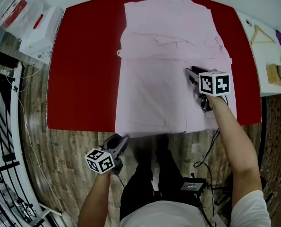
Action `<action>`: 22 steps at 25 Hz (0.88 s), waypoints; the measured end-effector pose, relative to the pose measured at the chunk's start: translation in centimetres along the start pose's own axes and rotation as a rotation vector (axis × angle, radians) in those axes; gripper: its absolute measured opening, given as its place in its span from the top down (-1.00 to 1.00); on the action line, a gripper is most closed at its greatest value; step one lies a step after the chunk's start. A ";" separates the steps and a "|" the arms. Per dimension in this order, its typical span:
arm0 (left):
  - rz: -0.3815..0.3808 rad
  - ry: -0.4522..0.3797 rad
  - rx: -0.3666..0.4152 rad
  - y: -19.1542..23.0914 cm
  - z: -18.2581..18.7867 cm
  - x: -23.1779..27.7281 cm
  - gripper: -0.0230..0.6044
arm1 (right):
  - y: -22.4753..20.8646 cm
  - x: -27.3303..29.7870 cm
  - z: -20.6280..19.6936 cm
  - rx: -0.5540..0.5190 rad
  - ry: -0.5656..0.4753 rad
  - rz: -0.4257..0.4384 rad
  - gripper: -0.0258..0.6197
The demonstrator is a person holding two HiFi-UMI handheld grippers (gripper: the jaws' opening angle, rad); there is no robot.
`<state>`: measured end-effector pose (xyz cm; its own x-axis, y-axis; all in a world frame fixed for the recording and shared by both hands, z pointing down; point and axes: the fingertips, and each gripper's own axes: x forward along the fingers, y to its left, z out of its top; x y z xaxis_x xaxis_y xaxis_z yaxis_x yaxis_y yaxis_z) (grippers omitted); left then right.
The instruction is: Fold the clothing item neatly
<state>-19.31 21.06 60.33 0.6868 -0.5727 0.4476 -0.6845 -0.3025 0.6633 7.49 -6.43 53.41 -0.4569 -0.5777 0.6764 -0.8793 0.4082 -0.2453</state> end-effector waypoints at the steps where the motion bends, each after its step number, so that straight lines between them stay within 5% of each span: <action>1: -0.009 0.007 0.014 -0.1 -0.1 -0.1 0.56 | -0.1 -1.0 -0.3 -0.008 -0.020 -0.002 0.58; 9: -0.052 0.063 0.139 -0.7 -1.3 -1.7 0.43 | -1.4 -13.4 -7.8 -0.034 -0.178 -0.123 0.58; 17: -0.050 0.151 0.234 -1.0 -4.8 -3.6 0.39 | -3.8 -22.4 -24.6 -0.041 -0.013 -0.264 0.58; 22: 0.015 0.193 0.326 0.5 -6.4 -2.1 0.30 | -7.4 -22.9 -30.8 -0.019 0.081 -0.282 0.55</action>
<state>-19.56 26.96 63.53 0.6881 -0.4345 0.5812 -0.7156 -0.5392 0.4441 28.59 25.58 61.15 -0.1815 -0.6121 0.7697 -0.9670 0.2533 -0.0266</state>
